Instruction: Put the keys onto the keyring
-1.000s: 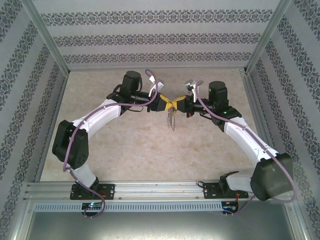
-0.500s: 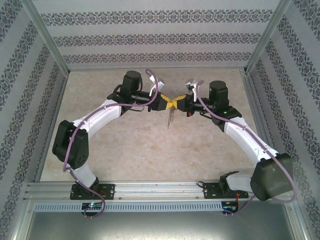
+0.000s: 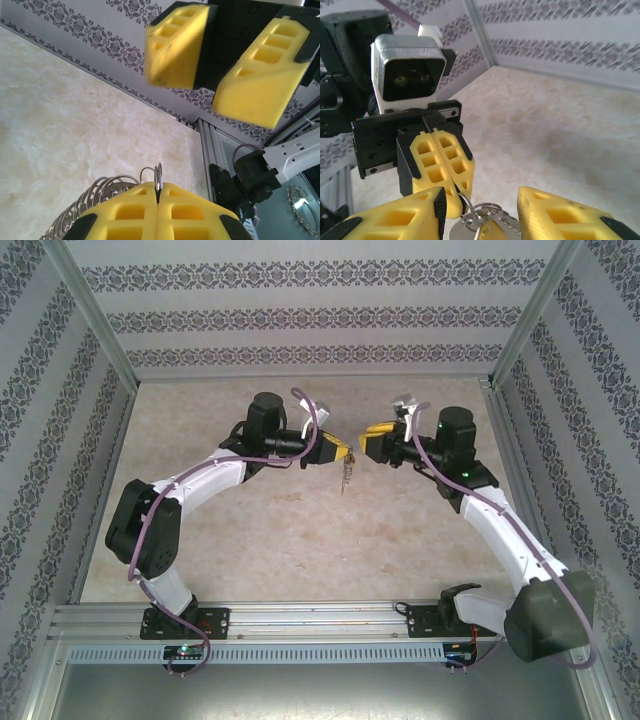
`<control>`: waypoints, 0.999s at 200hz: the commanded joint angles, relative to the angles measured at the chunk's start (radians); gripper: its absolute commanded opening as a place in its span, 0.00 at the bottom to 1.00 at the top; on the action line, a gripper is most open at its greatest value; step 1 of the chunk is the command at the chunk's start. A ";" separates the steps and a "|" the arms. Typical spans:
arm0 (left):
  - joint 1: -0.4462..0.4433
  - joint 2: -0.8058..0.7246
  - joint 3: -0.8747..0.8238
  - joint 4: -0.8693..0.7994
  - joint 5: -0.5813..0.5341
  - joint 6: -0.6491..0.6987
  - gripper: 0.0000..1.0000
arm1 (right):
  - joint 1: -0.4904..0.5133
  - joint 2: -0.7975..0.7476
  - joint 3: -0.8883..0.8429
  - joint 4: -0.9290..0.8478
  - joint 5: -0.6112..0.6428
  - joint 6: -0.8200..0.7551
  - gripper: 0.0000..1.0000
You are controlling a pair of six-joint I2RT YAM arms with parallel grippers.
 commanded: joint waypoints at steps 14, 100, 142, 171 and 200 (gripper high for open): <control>-0.010 -0.035 -0.019 0.162 -0.016 -0.058 0.00 | -0.006 -0.083 -0.120 0.102 0.154 0.070 0.46; -0.011 -0.024 -0.062 0.401 -0.007 -0.234 0.00 | 0.028 -0.132 -0.356 0.375 0.222 0.123 0.50; -0.010 -0.020 -0.063 0.420 0.003 -0.261 0.00 | 0.092 -0.075 -0.298 0.378 0.192 0.096 0.51; -0.010 -0.020 -0.063 0.423 0.009 -0.268 0.00 | 0.126 -0.037 -0.259 0.381 0.199 0.082 0.51; -0.010 -0.022 -0.064 0.421 0.017 -0.273 0.00 | 0.138 -0.006 -0.228 0.381 0.202 0.075 0.50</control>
